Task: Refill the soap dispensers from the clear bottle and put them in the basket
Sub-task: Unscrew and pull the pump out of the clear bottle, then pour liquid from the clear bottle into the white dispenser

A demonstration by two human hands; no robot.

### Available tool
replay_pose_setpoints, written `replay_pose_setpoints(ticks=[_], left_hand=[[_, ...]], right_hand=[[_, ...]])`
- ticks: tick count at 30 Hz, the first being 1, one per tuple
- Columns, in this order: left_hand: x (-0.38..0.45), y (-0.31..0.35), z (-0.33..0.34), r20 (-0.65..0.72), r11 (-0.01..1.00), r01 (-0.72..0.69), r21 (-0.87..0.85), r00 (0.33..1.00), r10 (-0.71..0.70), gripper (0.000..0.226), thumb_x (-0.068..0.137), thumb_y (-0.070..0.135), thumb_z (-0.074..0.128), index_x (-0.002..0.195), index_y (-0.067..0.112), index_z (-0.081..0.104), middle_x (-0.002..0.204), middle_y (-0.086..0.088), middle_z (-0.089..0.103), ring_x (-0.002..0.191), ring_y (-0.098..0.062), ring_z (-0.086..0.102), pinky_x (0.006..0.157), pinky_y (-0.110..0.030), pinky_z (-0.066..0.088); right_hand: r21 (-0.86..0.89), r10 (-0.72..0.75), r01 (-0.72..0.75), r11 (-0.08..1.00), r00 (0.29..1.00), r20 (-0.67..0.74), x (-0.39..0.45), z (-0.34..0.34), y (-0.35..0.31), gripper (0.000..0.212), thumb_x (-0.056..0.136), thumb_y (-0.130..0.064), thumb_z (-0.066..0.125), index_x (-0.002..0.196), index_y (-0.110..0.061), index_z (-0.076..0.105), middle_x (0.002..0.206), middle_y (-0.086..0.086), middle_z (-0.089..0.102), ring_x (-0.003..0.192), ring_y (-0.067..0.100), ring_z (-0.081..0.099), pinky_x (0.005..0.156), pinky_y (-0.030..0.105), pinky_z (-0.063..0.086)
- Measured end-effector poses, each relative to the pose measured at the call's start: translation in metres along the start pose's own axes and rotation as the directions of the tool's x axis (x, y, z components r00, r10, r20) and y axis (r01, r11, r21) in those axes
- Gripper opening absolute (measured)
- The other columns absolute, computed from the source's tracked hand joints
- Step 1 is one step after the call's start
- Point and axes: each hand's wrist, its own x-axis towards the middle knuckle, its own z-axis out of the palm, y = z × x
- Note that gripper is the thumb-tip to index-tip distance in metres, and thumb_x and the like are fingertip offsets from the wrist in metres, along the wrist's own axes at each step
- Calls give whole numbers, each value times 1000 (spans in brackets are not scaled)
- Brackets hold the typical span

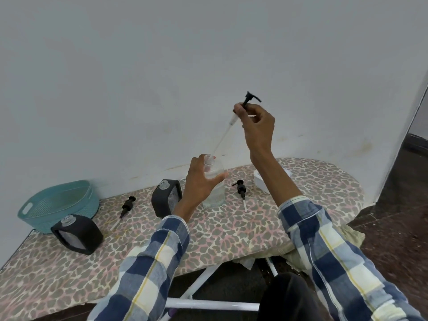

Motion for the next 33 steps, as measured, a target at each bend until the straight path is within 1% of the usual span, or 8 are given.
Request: replay_pose_setpoints(ticks=[3, 6, 12, 14, 16, 18, 24, 33], left_hand=[[0, 1, 1, 5, 1000, -10, -1, 1000, 10, 64, 80, 47, 91, 129, 22, 59, 118, 1, 56, 103, -16, 61, 89, -30, 51], [-2, 0, -1, 7, 1000, -6, 3, 1000, 6, 66, 79, 54, 89, 130, 24, 58, 120, 2, 55, 103, -14, 60, 84, -19, 46], [-1, -1, -3, -8, 1000, -5, 2, 1000, 5, 69, 79, 56, 89, 131, 24, 57, 121, 1, 55, 105, -17, 61, 91, -29, 51], [-1, -2, -2, -11, 1000, -7, -8, 1000, 7, 67, 79, 53, 90, 130, 25, 58, 120, 1, 55, 104, -17, 61, 90, -31, 52], [-3, -4, -2, -17, 1000, -12, -16, 1000, 12, 68, 79, 52, 91, 131, 23, 58, 120, 0, 55, 104, -18, 61, 90, -33, 54], [-4, -5, -3, -18, 1000, -8, -30, 1000, 7, 68, 79, 51, 91, 132, 23, 58, 121, 1, 55, 104, -17, 61, 91, -34, 54], [-4, -4, -5, -1, 998, -2, -61, 1000, 2, 68, 79, 55, 90, 132, 28, 57, 123, 1, 54, 108, -15, 62, 94, -32, 54], [-5, -4, -3, -26, 997, 15, -82, 1000, -18, 67, 81, 46, 92, 134, 26, 58, 124, 1, 55, 110, -10, 61, 93, -24, 52]], right_hand=[[13, -33, 34, 999, 996, -86, 10, -8, -5, 26, 94, -42, 76, 101, -17, 80, 90, -9, 80, 72, 3, 62, 78, 42, 59], [64, -34, 48, 997, 979, -202, 24, -17, -12, 28, 97, -41, 72, 100, -13, 78, 85, -8, 76, 69, 5, 65, 79, 46, 61], [33, -9, 20, 999, 952, -305, 46, -31, -5, 31, 98, -48, 66, 96, -18, 76, 88, -8, 75, 84, 22, 71, 85, 45, 60], [-25, -36, 29, 999, 953, -302, 45, -33, 9, 33, 101, -46, 64, 99, -16, 74, 91, -6, 75, 83, 14, 69, 82, 37, 58], [-96, -54, 28, 995, 961, -272, 41, -35, 29, 32, 103, -43, 62, 101, -12, 71, 94, -2, 74, 76, -1, 63, 76, 23, 50], [-207, -27, -18, 978, 977, -211, 32, -35, 53, 30, 105, -43, 60, 100, -14, 68, 92, -3, 71, 73, -6, 59, 72, 20, 45], [-453, 176, -126, 883, 982, 71, 7, -23, 117, 40, 97, -50, 69, 110, -14, 57, 81, -5, 68, 76, 16, 68, 71, 36, 53], [-757, 280, 33, 652, 918, 281, -21, 6, 166, 35, 96, -50, 67, 101, -17, 58, 93, 3, 66, 83, 26, 62, 69, 37, 46]])
